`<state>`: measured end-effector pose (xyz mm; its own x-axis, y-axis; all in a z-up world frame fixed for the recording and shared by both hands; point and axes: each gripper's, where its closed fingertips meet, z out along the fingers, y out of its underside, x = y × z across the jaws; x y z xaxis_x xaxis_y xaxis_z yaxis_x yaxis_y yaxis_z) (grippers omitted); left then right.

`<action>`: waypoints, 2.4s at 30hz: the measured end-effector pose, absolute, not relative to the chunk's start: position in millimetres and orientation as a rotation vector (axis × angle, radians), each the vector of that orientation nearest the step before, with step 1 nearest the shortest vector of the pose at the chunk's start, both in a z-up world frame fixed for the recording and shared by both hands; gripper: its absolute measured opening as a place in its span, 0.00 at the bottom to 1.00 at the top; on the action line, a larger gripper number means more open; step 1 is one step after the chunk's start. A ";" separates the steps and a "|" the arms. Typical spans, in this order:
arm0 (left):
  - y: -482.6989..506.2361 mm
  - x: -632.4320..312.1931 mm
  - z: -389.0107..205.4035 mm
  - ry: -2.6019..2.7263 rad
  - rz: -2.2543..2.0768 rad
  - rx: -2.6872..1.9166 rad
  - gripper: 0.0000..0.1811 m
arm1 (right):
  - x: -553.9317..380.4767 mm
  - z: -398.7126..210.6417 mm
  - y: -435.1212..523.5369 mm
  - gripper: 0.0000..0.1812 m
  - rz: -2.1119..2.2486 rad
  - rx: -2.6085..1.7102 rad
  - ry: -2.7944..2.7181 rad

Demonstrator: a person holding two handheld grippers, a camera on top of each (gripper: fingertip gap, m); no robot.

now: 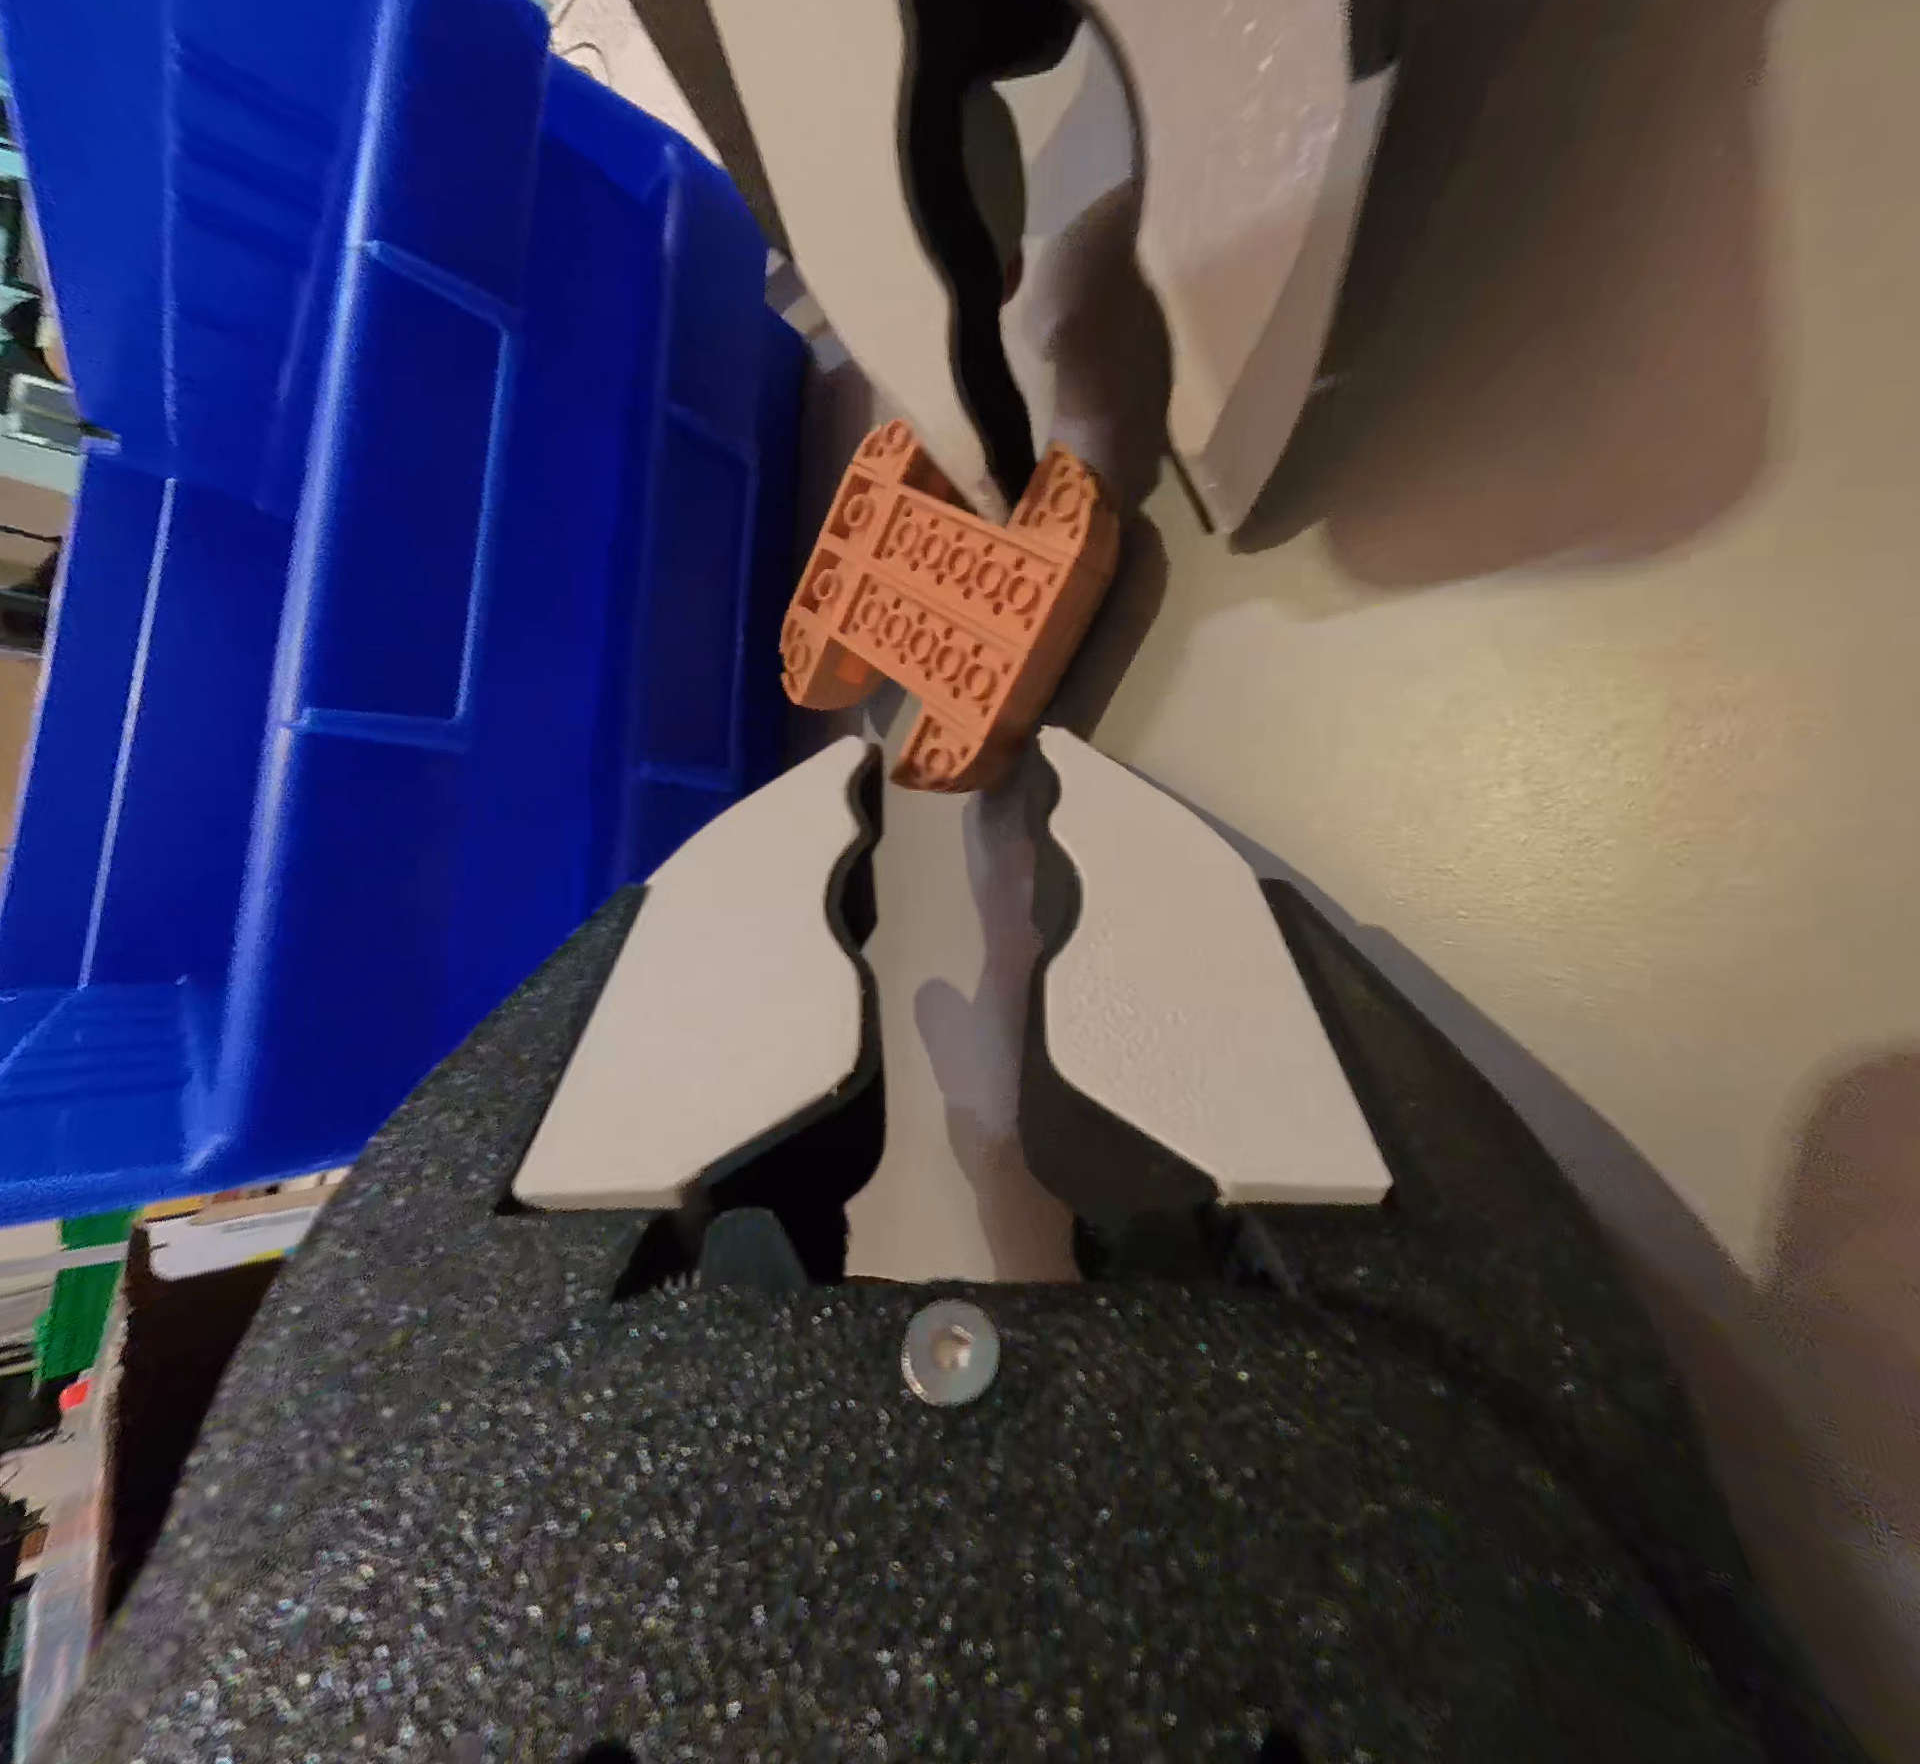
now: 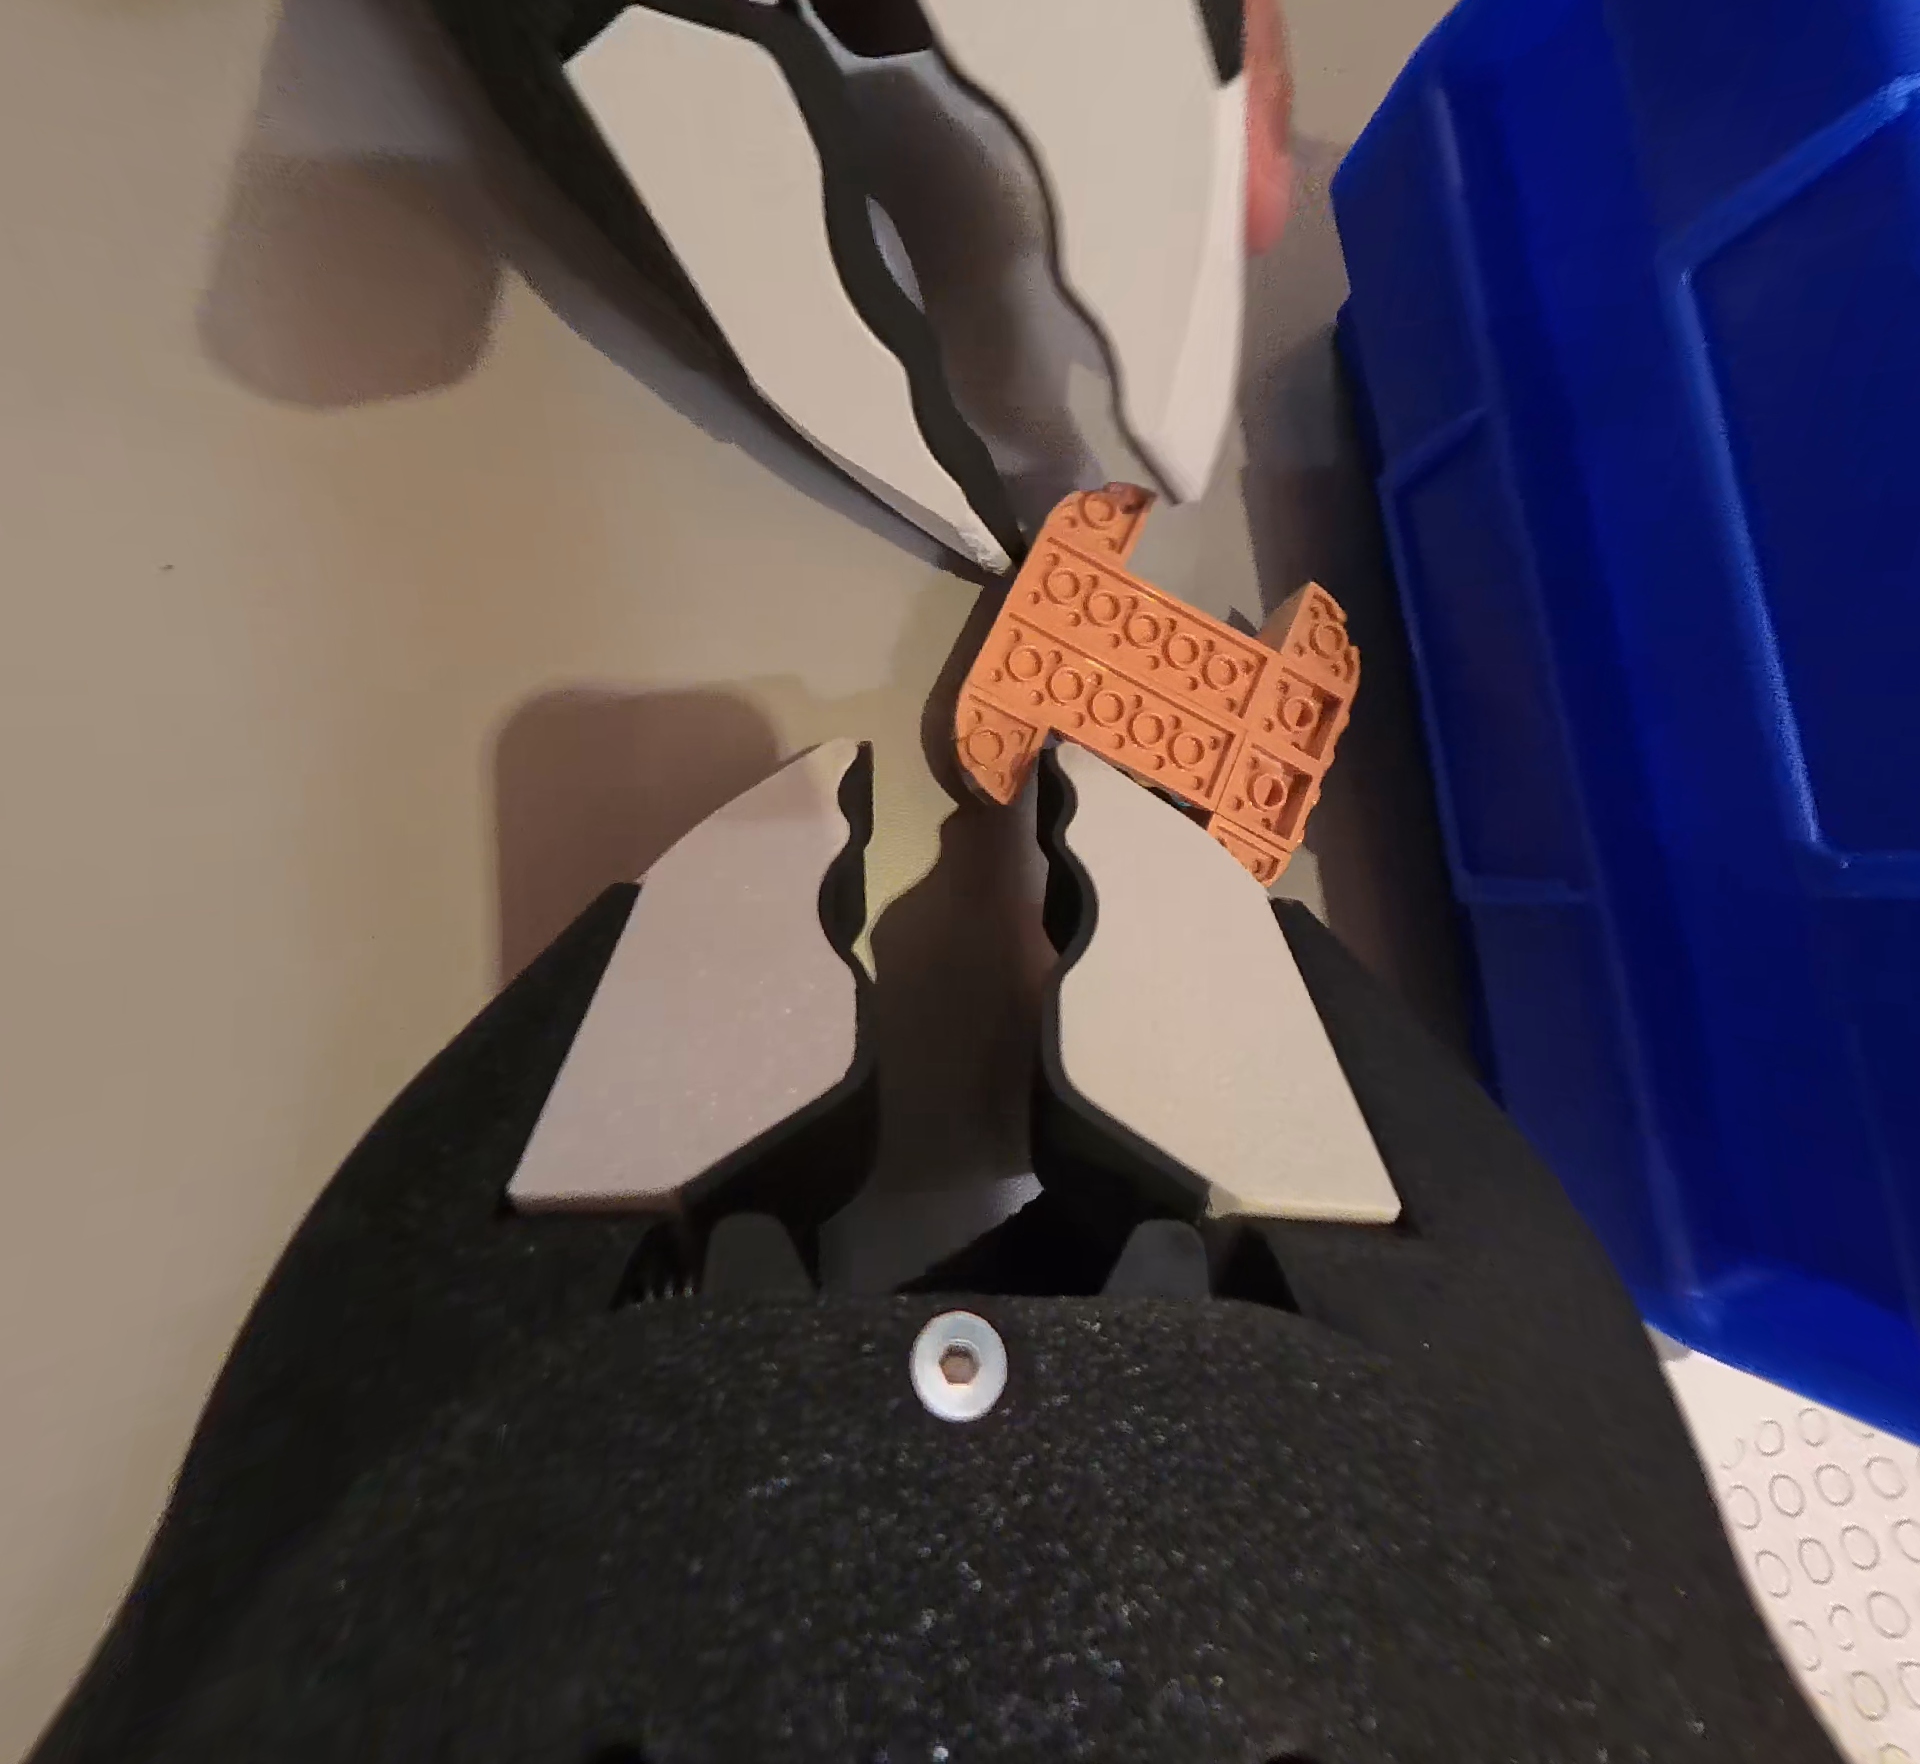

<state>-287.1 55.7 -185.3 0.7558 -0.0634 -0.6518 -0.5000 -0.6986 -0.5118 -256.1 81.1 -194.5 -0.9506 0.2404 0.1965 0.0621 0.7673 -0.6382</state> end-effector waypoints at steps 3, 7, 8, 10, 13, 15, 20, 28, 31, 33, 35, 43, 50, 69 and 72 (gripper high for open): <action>57.1 -284.1 -186.1 0.433 0.799 -2.243 0.12 | -263.3 -198.1 81.7 0.16 0.961 -0.299 -2.678; 58.6 -277.4 -186.3 0.456 0.765 -2.235 0.12 | -274.0 -198.1 86.1 0.16 0.965 -0.347 -2.639; 59.0 -275.8 -186.3 0.463 0.756 -2.231 0.12 | -275.5 -198.3 87.1 0.12 0.960 -0.345 -2.634; 58.7 -274.4 -186.3 0.476 0.751 -2.229 0.12 | -276.2 -198.5 87.6 0.11 0.963 -0.322 -2.629; 58.4 -272.0 -183.4 0.507 0.744 -2.196 0.17 | -270.3 -196.8 84.4 0.11 1.003 -0.264 -2.654; 56.3 -273.6 -179.4 0.520 0.759 -2.169 0.23 | -262.1 -192.2 80.3 0.11 1.075 -0.221 -2.684; 51.2 -275.1 -168.0 0.588 0.831 -2.074 0.29 | -246.1 -171.7 75.4 0.11 1.346 -0.194 -2.741; 70.2 -247.6 -147.9 0.786 0.954 -1.848 0.30 | -211.4 -160.2 66.8 0.11 1.640 -0.040 -2.882; 73.0 -239.8 -153.8 0.853 0.955 -1.833 0.25 | -205.6 -159.7 64.9 0.11 1.656 0.009 -2.888; 74.1 -236.5 -156.8 0.872 0.943 -1.826 0.17 | -205.5 -156.4 64.9 0.11 1.694 0.009 -2.879; 76.3 -235.0 -154.7 0.867 0.948 -1.805 0.12 | -204.7 -151.7 64.9 0.11 1.742 0.011 -2.869; 72.6 -250.7 -155.2 0.666 0.868 -1.920 0.11 | -229.6 -150.9 67.5 0.14 1.558 0.062 -2.645; 68.9 -260.2 -160.8 0.510 0.770 -2.016 0.11 | -246.1 -138.6 69.3 0.18 1.358 0.176 -2.372; 70.2 -268.5 -163.1 0.153 0.439 -2.084 0.11 | -264.9 -148.1 63.0 0.17 1.177 0.043 -2.304; 70.4 -272.7 -161.9 0.095 0.441 -2.084 0.12 | -269.0 -148.2 64.7 0.17 1.206 -0.057 -2.342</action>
<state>-272.7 70.4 -161.9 0.9315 0.1083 -0.3472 -0.2416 -0.5294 -0.8132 -269.0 64.7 -148.2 -0.8737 0.2578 0.4125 -0.1860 0.6065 -0.7730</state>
